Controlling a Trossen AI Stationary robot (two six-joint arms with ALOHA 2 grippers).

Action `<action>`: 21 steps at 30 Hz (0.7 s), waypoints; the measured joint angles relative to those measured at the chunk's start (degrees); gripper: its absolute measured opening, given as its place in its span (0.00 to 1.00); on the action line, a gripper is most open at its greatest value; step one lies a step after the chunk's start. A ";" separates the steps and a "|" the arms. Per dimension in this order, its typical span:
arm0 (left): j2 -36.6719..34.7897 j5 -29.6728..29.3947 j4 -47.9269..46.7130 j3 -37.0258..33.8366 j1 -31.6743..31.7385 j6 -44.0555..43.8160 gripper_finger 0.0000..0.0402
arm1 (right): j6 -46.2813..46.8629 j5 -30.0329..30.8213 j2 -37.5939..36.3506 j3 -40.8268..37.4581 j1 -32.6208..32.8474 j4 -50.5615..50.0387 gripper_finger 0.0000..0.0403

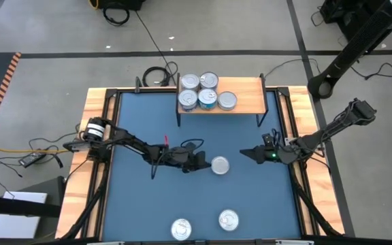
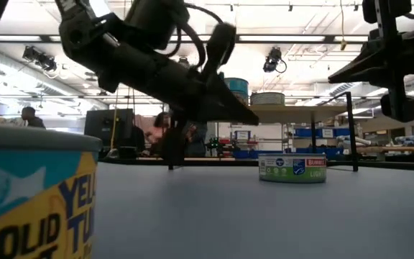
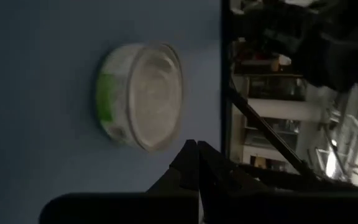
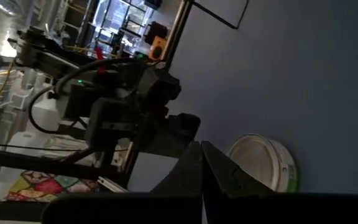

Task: Stack canned seafood by type on shelf
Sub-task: Stack the green tuna can on top of the green tuna can on the shelf

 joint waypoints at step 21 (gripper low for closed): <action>4.82 -0.82 -6.34 4.43 1.11 -1.80 0.00 | -0.31 -0.15 1.73 0.02 0.20 1.57 0.00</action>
